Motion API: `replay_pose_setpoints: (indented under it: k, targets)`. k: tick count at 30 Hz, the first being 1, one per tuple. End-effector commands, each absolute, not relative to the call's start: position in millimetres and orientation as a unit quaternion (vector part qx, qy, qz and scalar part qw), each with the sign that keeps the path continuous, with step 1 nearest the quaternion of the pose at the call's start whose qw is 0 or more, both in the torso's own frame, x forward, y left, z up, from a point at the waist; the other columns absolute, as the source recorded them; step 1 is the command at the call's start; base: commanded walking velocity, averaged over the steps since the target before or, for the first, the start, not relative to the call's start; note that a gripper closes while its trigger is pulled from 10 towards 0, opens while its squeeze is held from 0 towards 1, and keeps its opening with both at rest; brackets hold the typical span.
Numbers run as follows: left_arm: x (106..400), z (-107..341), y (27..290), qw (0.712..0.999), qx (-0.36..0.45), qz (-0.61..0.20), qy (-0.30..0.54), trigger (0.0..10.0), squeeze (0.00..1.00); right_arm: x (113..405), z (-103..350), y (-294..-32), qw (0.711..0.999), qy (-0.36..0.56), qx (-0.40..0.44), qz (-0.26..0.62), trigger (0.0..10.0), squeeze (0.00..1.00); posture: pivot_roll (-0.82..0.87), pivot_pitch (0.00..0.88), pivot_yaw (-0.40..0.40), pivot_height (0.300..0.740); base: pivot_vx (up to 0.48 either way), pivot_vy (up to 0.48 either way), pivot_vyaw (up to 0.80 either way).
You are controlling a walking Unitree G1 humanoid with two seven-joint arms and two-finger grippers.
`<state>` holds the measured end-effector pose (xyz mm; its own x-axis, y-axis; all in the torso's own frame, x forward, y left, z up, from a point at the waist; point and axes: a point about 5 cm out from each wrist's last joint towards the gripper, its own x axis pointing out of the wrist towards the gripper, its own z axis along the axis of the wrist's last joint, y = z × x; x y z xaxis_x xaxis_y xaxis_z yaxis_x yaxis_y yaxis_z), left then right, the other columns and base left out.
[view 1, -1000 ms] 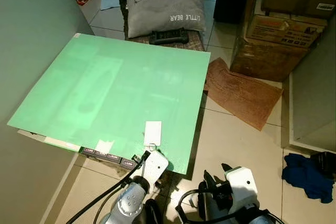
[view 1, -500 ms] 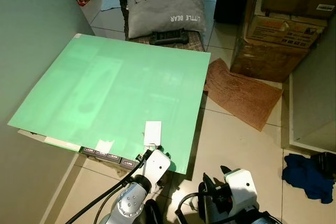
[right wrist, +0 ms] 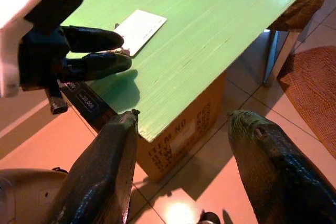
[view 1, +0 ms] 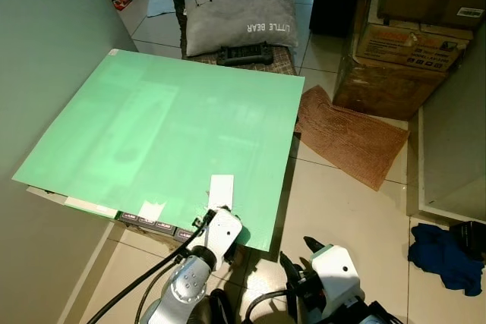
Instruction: Hang keys on a hook
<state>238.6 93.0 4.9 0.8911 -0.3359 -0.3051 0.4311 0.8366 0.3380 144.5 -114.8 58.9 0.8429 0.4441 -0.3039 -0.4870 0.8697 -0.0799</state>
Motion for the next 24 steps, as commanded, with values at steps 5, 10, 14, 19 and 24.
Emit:
replay_pose_setpoints:
  k: [5,10,14,19,24]
  targets:
    - [237.7,-4.5,100.0,0.952,0.201,-0.180,0.146,10.0,0.00,138.5,59.6,-111.6,0.955,0.141,-0.070,0.250,10.0,0.00,-0.28,0.247,0.103,0.740,0.000,0.000,0.00]
    - [242.5,-4.2,102.0,0.953,0.203,-0.167,0.148,10.0,0.00,136.6,59.4,-111.8,0.955,0.144,-0.070,0.250,10.0,0.00,-0.29,0.255,0.102,0.740,0.000,0.000,0.00]
    - [244.8,-4.9,102.1,0.954,0.204,-0.159,0.154,10.0,0.00,135.7,58.4,-113.8,0.955,0.148,-0.070,0.248,10.0,0.00,-0.29,0.258,0.102,0.740,0.000,0.000,0.00]
    - [239.7,-8.6,102.8,0.953,0.201,-0.158,0.162,10.0,0.00,134.2,58.1,-115.2,0.955,0.151,-0.070,0.246,10.0,0.00,-0.29,0.263,0.097,0.740,0.000,0.000,0.00]
    - [231.4,-9.5,104.5,0.953,0.201,-0.165,0.158,10.0,0.00,133.6,57.3,-115.2,0.954,0.154,-0.070,0.247,10.0,0.00,-0.28,0.264,0.096,0.740,0.000,0.000,0.00]
